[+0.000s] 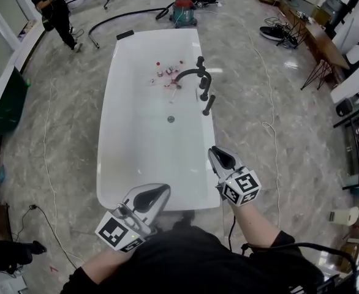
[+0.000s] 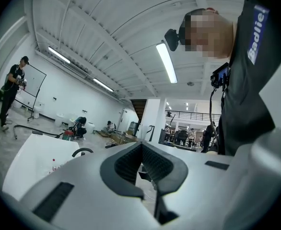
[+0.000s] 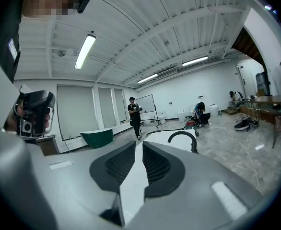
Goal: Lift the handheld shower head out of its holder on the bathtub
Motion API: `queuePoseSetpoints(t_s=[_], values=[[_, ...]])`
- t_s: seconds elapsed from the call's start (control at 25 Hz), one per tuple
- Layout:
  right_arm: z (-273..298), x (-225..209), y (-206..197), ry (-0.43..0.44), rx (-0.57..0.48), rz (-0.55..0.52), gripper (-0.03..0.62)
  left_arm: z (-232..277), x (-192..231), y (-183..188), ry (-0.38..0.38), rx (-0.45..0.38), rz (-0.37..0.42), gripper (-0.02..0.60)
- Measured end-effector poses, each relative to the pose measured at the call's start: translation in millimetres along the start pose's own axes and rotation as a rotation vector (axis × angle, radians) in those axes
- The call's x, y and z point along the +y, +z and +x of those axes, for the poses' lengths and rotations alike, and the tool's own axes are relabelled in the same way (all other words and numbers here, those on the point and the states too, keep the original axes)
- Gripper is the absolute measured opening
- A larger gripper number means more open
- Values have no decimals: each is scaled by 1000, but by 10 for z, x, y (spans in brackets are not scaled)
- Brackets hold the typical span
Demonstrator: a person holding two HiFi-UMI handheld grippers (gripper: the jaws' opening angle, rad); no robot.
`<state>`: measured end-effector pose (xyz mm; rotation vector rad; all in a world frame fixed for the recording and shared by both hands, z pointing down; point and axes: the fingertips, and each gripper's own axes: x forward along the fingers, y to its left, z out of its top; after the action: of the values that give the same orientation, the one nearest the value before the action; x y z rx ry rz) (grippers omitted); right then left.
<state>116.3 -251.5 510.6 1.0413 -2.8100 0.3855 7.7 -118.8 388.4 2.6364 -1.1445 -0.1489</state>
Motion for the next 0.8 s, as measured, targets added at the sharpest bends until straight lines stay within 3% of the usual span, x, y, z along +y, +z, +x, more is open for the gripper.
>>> queuePoseSetpoints(t_s=[0.8], values=[[1109,-1833,-868,-165,157,126,154,273,324,-185,83,37,-45,0]])
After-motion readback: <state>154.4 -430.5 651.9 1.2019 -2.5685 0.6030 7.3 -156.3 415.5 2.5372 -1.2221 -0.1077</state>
